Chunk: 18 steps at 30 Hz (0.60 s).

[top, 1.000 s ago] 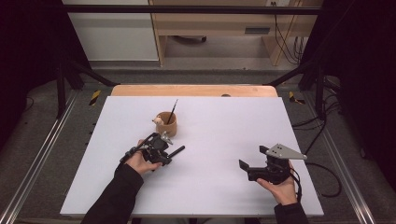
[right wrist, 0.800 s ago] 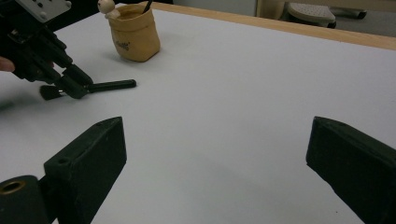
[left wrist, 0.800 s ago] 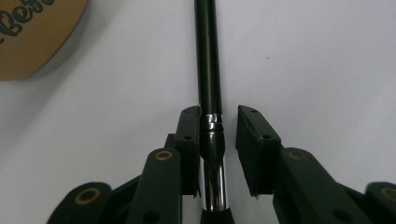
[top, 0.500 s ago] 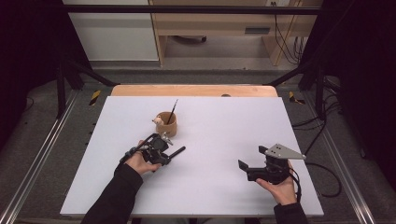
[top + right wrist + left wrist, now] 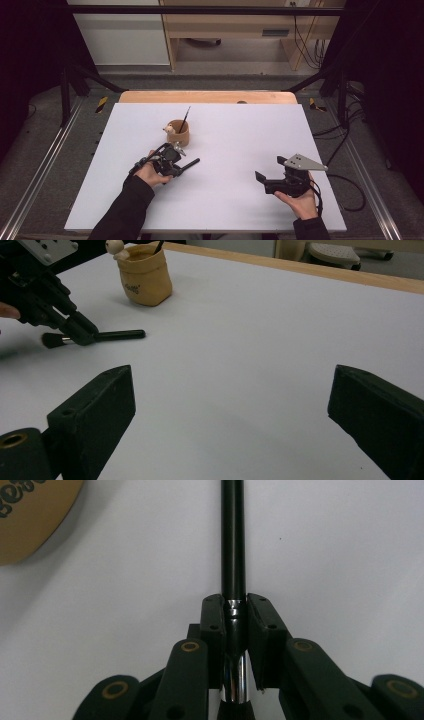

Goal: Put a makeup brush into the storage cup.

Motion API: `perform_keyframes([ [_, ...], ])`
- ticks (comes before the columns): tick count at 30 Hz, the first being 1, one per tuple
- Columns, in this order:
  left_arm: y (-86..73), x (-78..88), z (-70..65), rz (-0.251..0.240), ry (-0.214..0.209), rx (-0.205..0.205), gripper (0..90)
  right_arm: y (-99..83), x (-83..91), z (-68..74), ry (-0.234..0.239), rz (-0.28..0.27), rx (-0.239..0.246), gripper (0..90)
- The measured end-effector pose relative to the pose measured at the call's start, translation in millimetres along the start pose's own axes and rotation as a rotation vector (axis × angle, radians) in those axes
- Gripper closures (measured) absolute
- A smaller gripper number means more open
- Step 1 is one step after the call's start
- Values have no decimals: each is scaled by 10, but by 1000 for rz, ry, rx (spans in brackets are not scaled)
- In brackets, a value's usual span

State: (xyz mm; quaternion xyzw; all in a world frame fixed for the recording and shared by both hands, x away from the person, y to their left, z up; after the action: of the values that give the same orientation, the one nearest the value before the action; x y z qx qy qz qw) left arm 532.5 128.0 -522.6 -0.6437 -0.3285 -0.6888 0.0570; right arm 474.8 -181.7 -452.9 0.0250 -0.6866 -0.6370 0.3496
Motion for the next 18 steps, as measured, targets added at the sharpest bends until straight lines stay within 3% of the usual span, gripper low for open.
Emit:
perform_keyframes([
  [18, -35, 231, -84, -52, 8, -50, 784, 5, 0, 21, 0, 3, 9, 56],
])
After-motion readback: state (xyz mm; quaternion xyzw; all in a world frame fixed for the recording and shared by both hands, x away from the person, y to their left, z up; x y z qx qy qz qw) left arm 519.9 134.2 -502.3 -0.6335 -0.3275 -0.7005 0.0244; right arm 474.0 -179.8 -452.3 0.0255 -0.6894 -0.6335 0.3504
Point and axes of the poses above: each handheld gripper's, and its own axes: x roughly backward along the jaws, y roughly out of its top, z roughly to its left, the point moved 8 cm from there along -x, roughly forward along the jaws, and after that the axes turned 4 degrees about -y, right-handed, at the moved point
